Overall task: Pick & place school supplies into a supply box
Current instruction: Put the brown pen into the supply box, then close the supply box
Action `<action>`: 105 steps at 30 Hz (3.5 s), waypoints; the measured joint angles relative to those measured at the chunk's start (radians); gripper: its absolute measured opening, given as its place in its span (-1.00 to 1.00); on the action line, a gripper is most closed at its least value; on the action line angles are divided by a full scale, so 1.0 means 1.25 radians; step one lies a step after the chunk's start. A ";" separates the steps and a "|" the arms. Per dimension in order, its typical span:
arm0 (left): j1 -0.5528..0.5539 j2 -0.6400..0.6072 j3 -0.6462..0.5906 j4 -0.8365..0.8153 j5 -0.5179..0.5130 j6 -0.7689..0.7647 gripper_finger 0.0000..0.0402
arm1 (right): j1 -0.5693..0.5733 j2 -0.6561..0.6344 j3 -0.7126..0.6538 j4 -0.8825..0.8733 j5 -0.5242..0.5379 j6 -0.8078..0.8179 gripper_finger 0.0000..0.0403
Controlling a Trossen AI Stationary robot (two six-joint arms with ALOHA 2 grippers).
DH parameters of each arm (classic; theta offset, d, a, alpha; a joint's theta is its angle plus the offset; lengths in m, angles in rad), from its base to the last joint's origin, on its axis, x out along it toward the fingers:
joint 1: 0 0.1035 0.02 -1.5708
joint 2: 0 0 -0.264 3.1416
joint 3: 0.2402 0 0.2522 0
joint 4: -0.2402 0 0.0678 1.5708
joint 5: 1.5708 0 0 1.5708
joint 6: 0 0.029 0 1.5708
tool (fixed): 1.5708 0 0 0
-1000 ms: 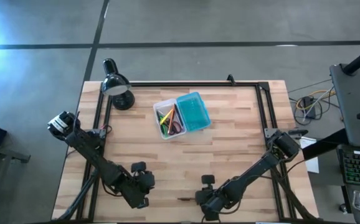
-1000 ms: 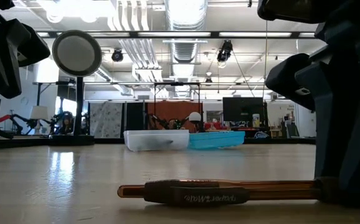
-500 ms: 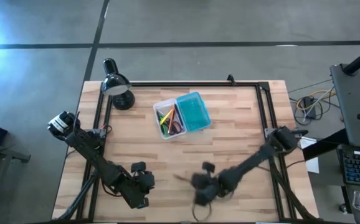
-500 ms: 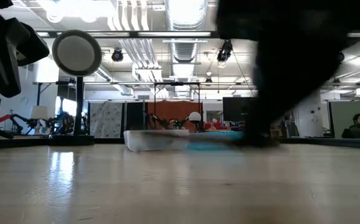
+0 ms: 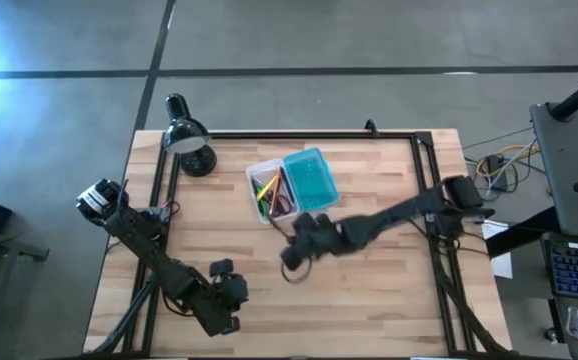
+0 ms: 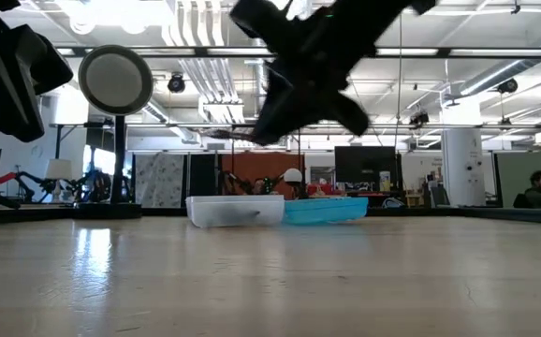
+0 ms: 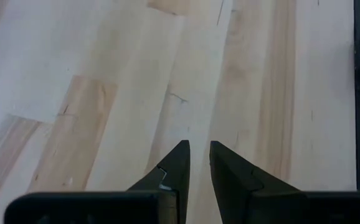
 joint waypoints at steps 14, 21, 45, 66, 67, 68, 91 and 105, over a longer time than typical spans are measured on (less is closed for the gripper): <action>-0.006 0.000 0.000 0.000 -0.078 -0.088 -0.77 | -0.253 0.063 0.005 0.030 -0.192 -0.108 -0.87; 0.012 0.000 0.000 0.000 -0.098 -0.176 -0.77 | -0.259 0.106 0.014 0.103 -0.209 -0.106 -0.77; 0.158 -0.049 0.000 0.107 -0.049 -0.090 -0.81 | -0.213 -0.223 -0.035 -0.029 -0.093 -0.459 -0.13; 0.669 -0.412 0.000 0.057 0.099 0.242 -0.89 | -0.211 -0.936 -0.414 -0.086 0.002 -0.362 -0.13; 0.669 -0.431 0.000 0.035 0.046 0.233 -0.89 | -0.211 -0.957 -0.416 -0.085 0.031 -0.344 -0.13; 0.669 -0.449 0.000 0.025 0.000 0.220 -0.89 | -0.210 -0.976 -0.419 -0.083 0.048 -0.341 -0.13; 0.677 -0.572 -0.002 -0.040 0.042 0.185 -0.88 | -0.214 -1.087 -0.595 -0.019 -0.103 -0.299 -0.17; 0.689 -0.752 -0.423 0.624 0.229 0.291 -0.88 | -0.214 -1.344 -0.834 0.298 -0.265 -0.358 -0.17</action>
